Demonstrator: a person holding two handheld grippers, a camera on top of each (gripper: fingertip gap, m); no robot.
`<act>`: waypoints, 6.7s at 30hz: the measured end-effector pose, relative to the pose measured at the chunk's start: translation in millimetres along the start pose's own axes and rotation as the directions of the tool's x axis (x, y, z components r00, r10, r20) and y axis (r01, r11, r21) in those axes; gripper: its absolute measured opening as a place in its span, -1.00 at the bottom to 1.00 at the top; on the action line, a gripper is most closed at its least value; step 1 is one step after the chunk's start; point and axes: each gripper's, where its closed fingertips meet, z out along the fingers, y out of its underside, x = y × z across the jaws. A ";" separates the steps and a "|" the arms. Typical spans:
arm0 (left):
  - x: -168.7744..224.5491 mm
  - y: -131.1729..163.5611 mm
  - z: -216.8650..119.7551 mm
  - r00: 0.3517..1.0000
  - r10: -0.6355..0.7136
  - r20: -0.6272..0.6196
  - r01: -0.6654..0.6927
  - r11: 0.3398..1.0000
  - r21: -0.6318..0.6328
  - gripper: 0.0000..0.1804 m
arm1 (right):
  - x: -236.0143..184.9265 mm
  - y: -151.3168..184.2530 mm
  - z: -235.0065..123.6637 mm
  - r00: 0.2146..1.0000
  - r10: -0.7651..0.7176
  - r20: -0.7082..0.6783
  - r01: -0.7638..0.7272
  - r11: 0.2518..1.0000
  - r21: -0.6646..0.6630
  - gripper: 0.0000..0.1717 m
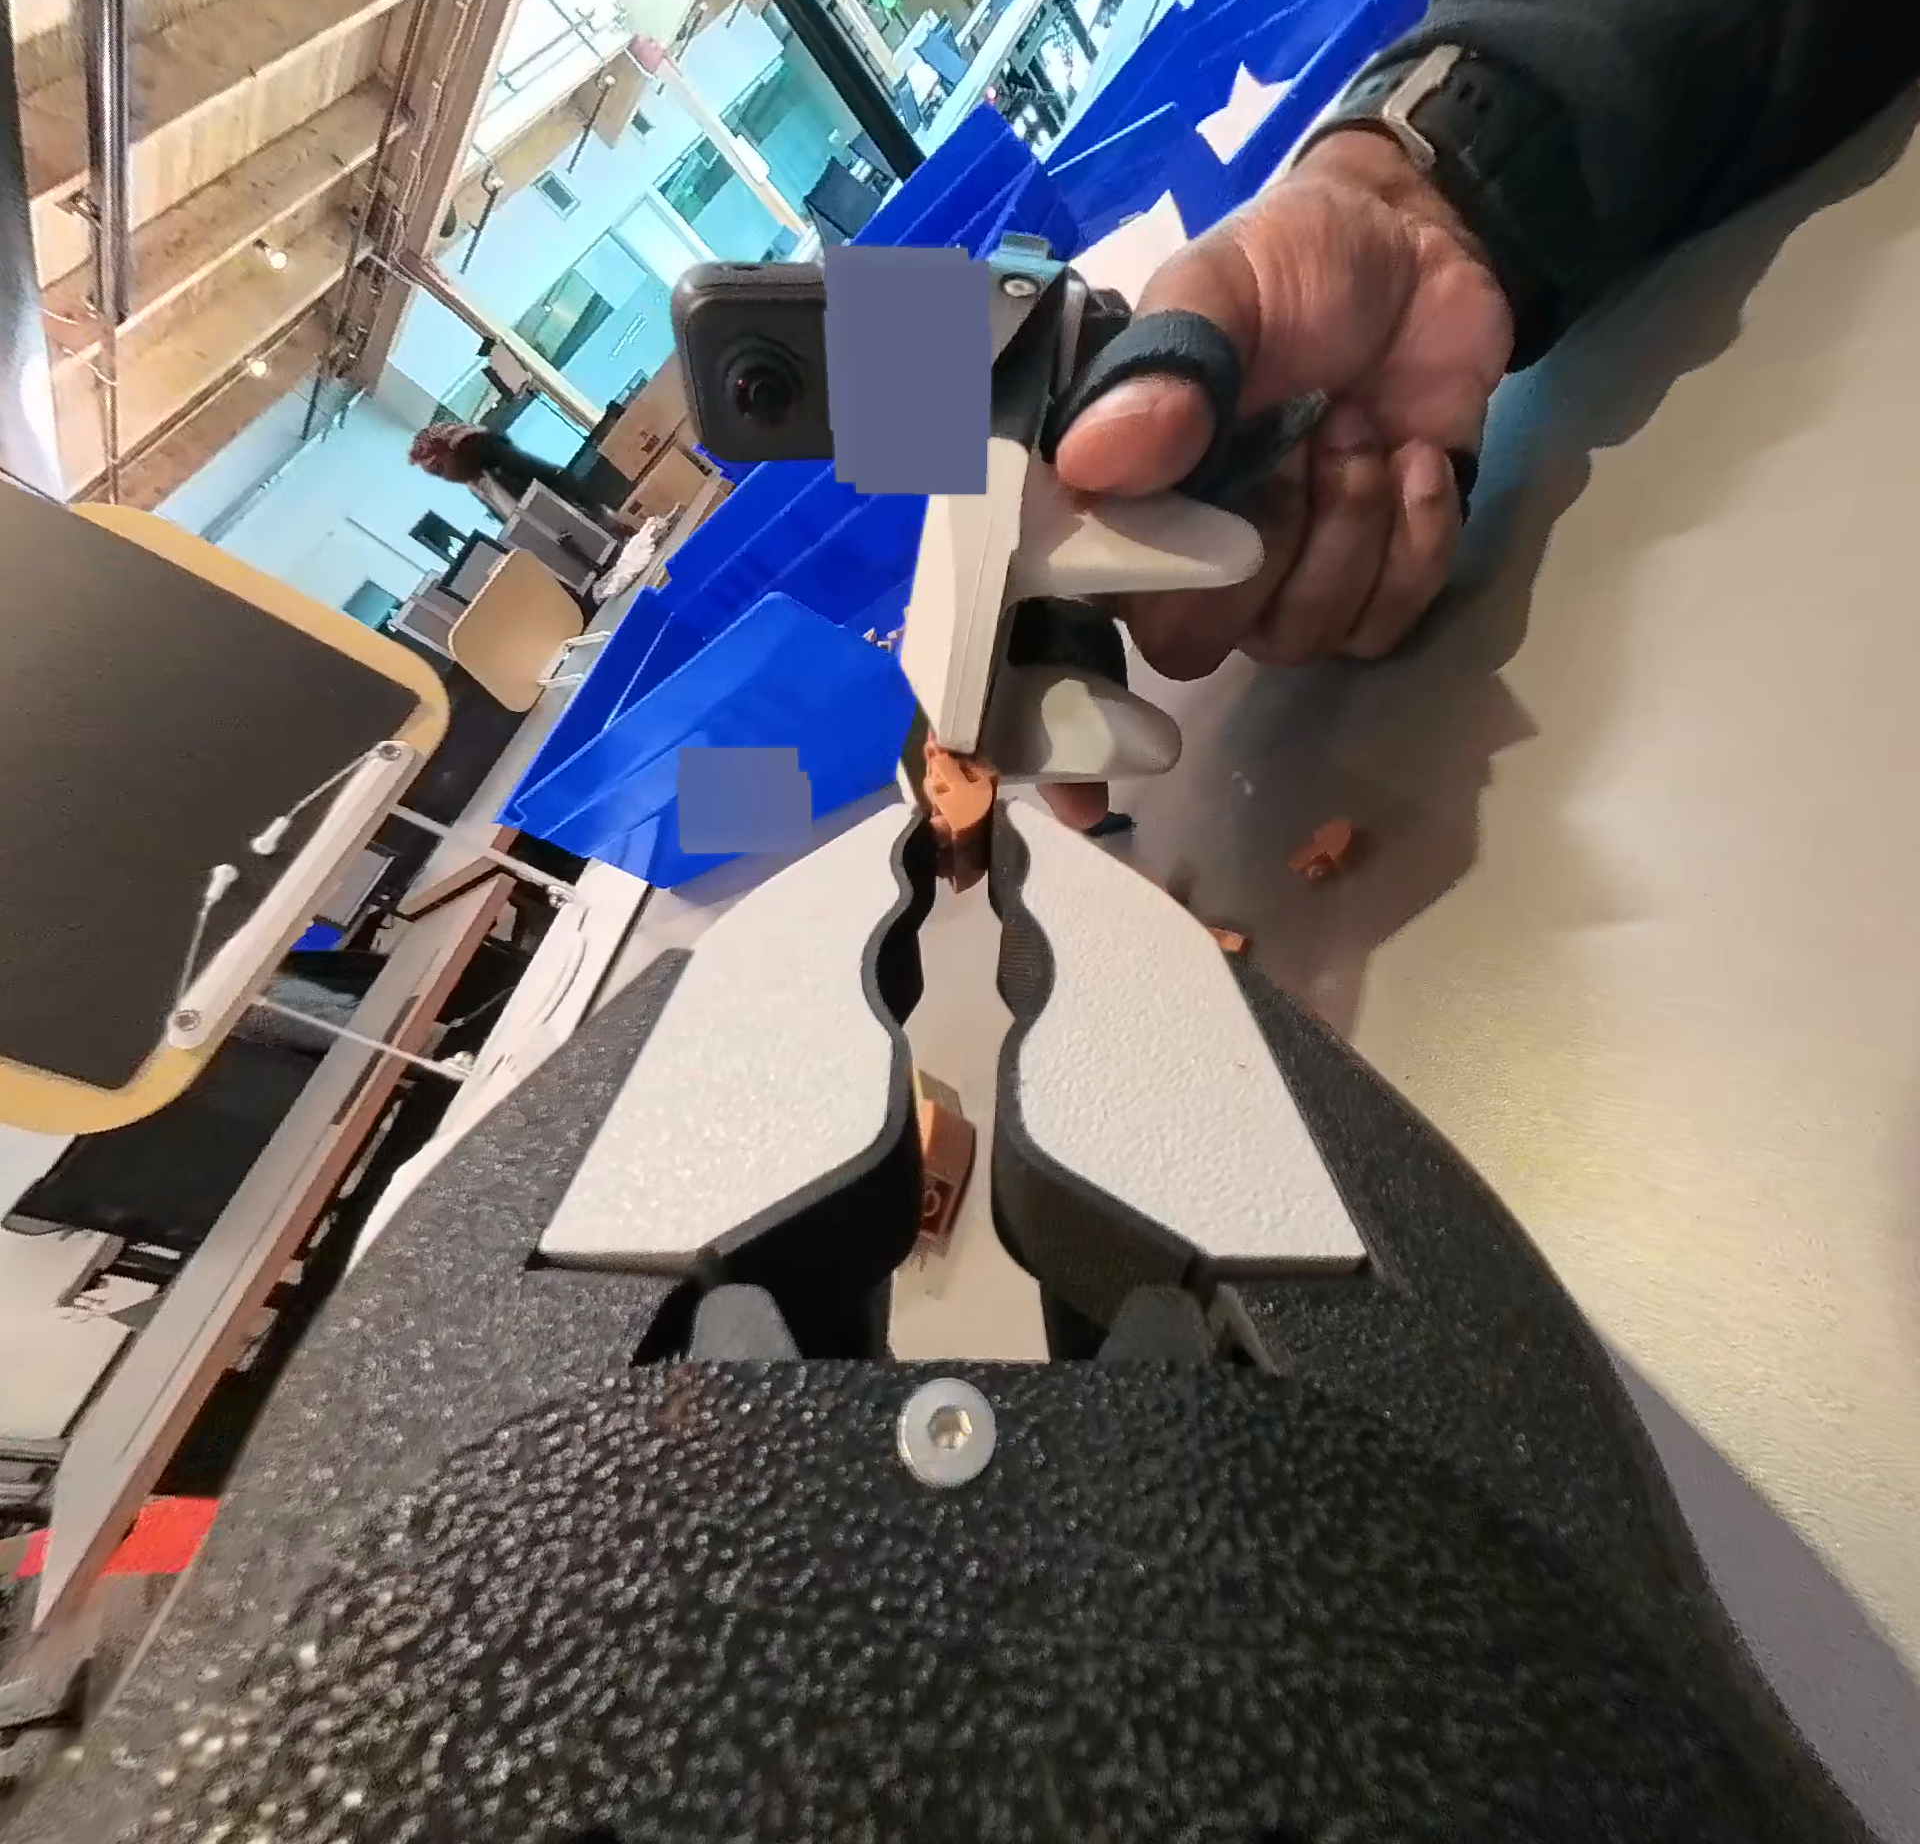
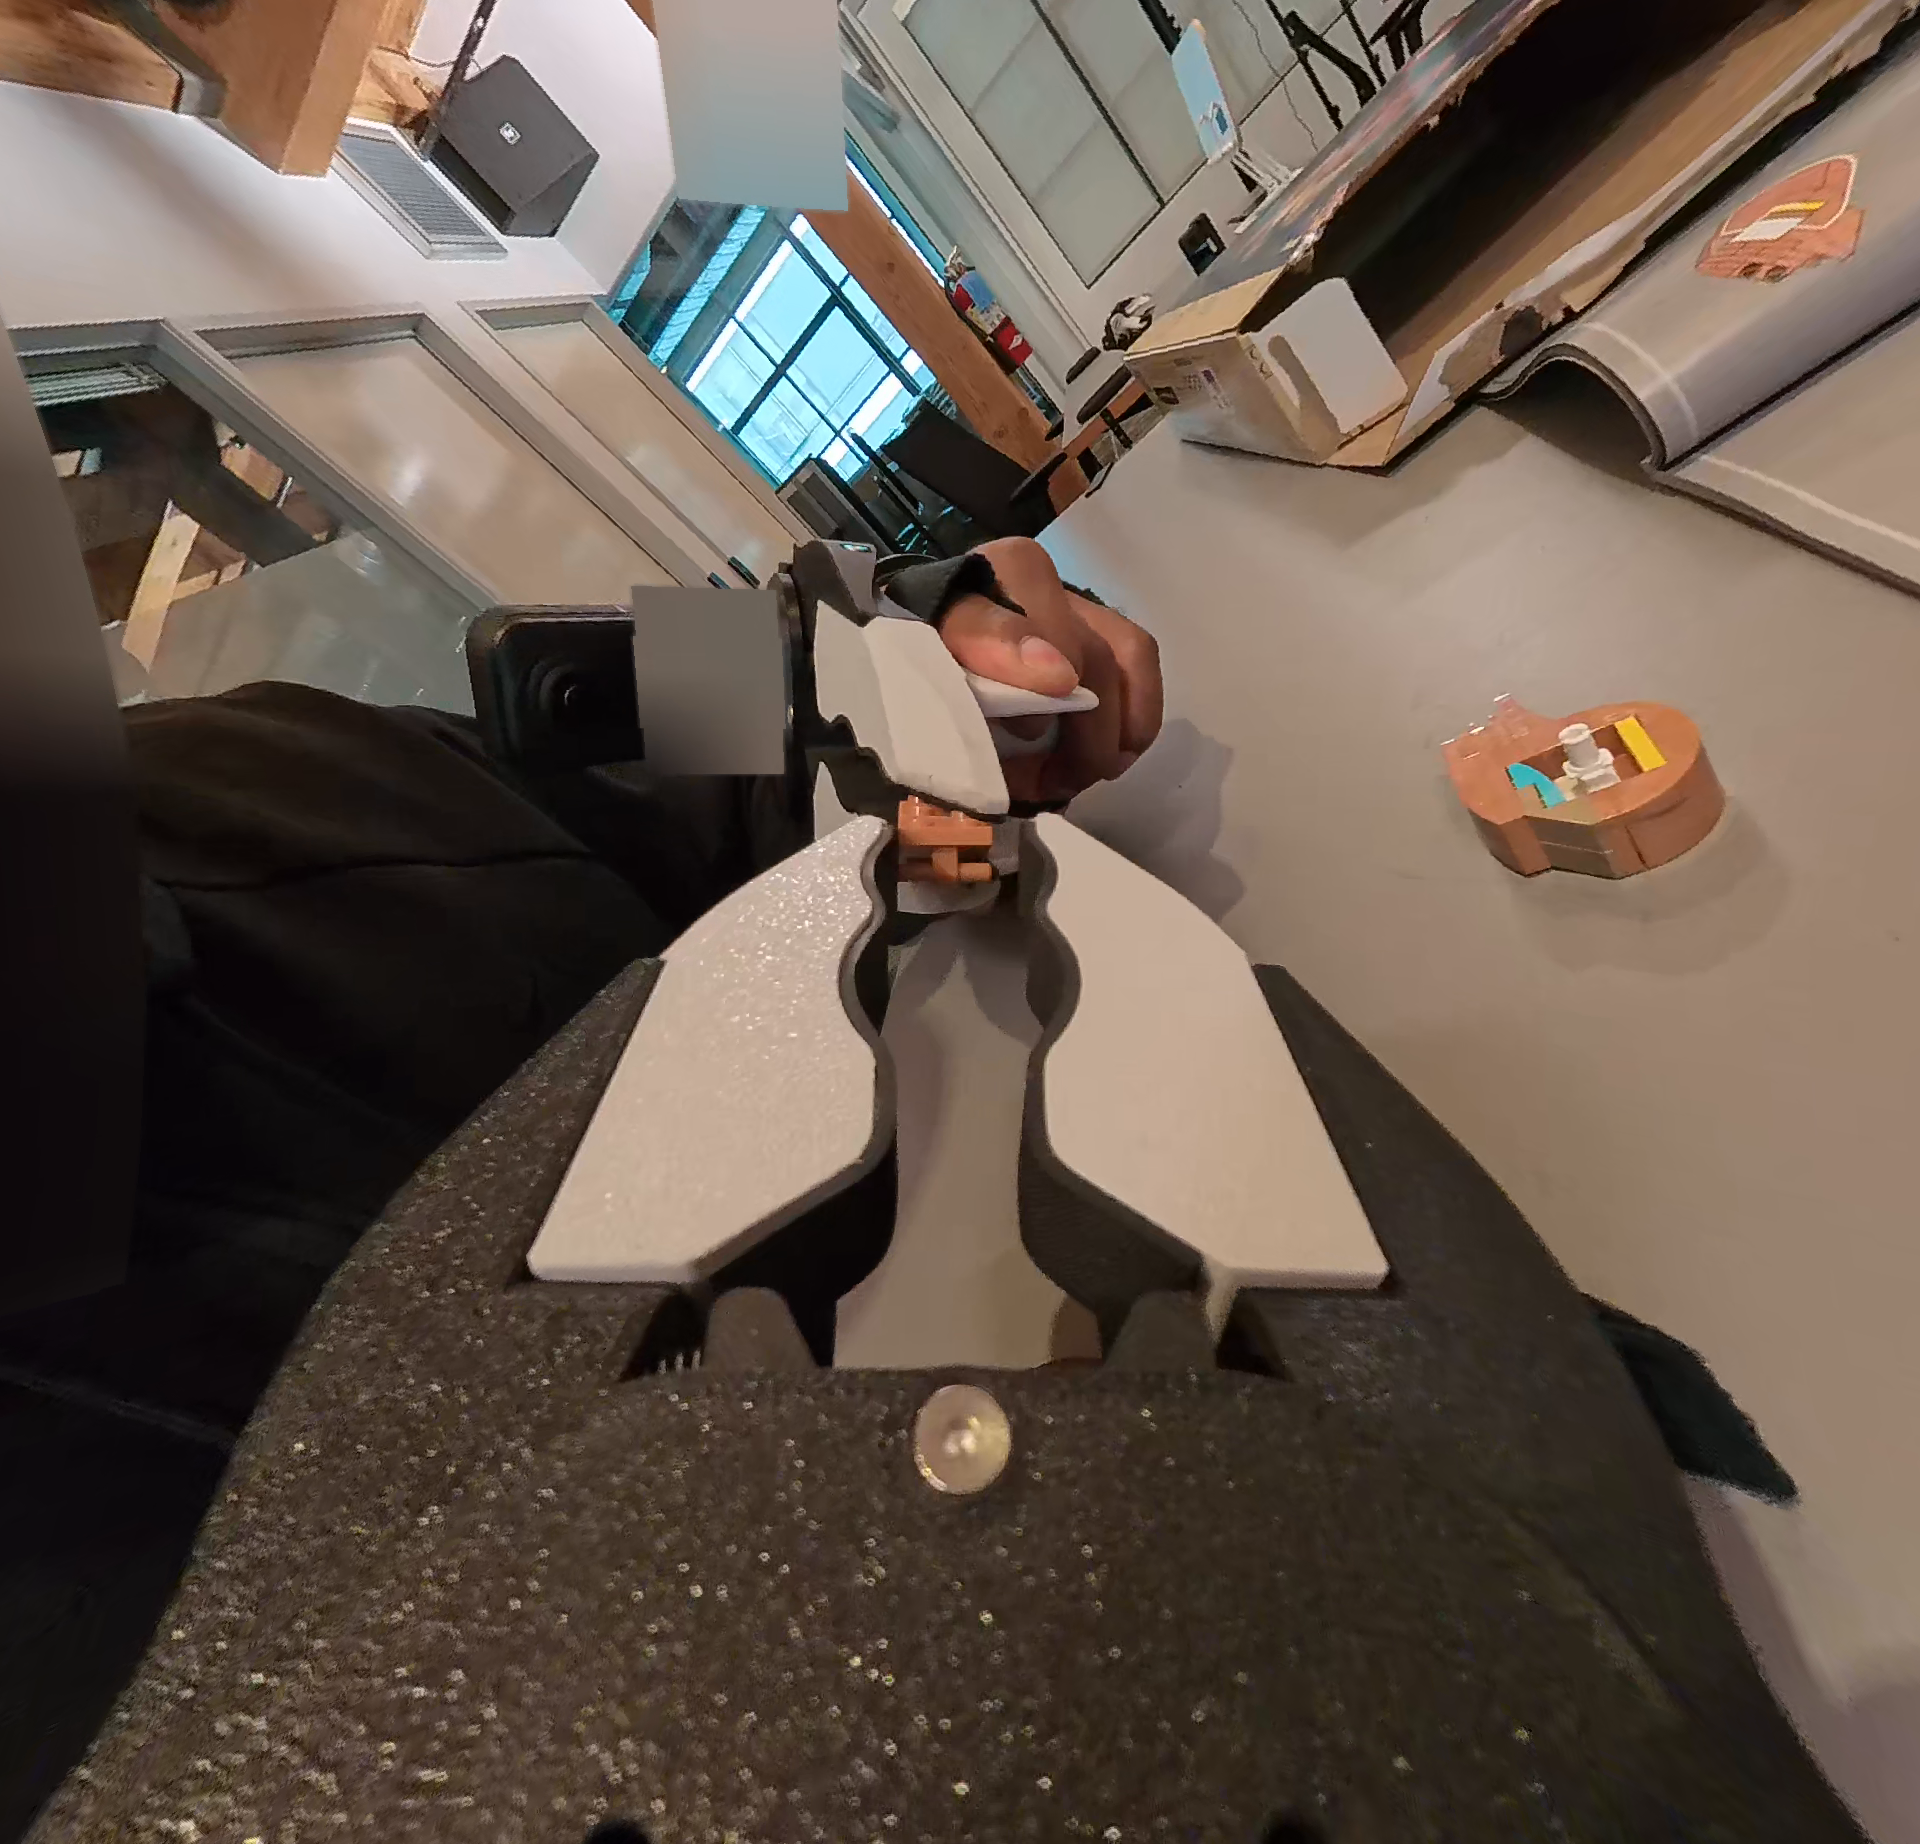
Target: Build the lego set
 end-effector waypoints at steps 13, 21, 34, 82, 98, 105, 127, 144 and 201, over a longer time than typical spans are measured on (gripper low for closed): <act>0.7 -1.6 3.2 0.979 -0.185 -0.084 0.189 0.981 0.036 -0.89 | 0.5 -6.7 -2.6 0.996 -0.086 -0.029 0.086 0.996 0.012 -0.55; 11.5 12.3 6.9 0.847 -0.449 -0.285 0.459 0.888 -0.035 -0.89 | 8.7 -4.5 -10.5 0.809 -0.559 -0.179 0.524 0.825 -0.210 -0.63; 32.9 23.0 7.2 0.773 -0.469 -0.427 0.435 0.882 -0.182 -0.89 | 10.9 16.7 -12.1 0.535 -0.840 -0.092 0.714 0.507 -0.483 -0.80; 46.8 36.8 3.3 0.792 -0.437 -0.426 0.333 0.894 -0.299 -0.90 | 31.3 39.8 0.0 0.489 -0.864 -0.116 0.677 0.461 -0.574 -0.94; 9.2 26.2 3.7 0.692 -0.638 -0.338 0.622 0.764 -0.168 -0.70 | 29.3 0.4 -4.0 0.908 -0.336 -0.251 0.301 0.938 -0.170 -0.94; 5.1 25.3 6.4 0.706 -0.639 -0.304 0.628 0.764 -0.146 -0.85 | 29.3 -1.7 -1.1 0.927 -0.283 -0.247 0.258 0.958 -0.128 -0.94; 6.6 34.1 -3.0 0.982 -0.080 -0.172 0.072 0.996 -0.053 -0.88 | 29.4 10.5 -5.1 0.806 -0.548 -0.223 0.480 0.826 -0.296 -0.68; 5.1 5.0 -8.5 0.815 0.571 -0.097 -0.559 0.820 0.126 -0.88 | 1.1 21.7 9.4 0.901 -0.428 0.070 0.431 0.864 -0.262 -0.42; -48.1 11.0 -0.4 0.720 -0.622 -0.306 0.687 0.700 0.195 -0.72 | 35.8 -23.4 -4.4 0.763 -0.557 -0.329 0.552 0.825 -0.118 -0.80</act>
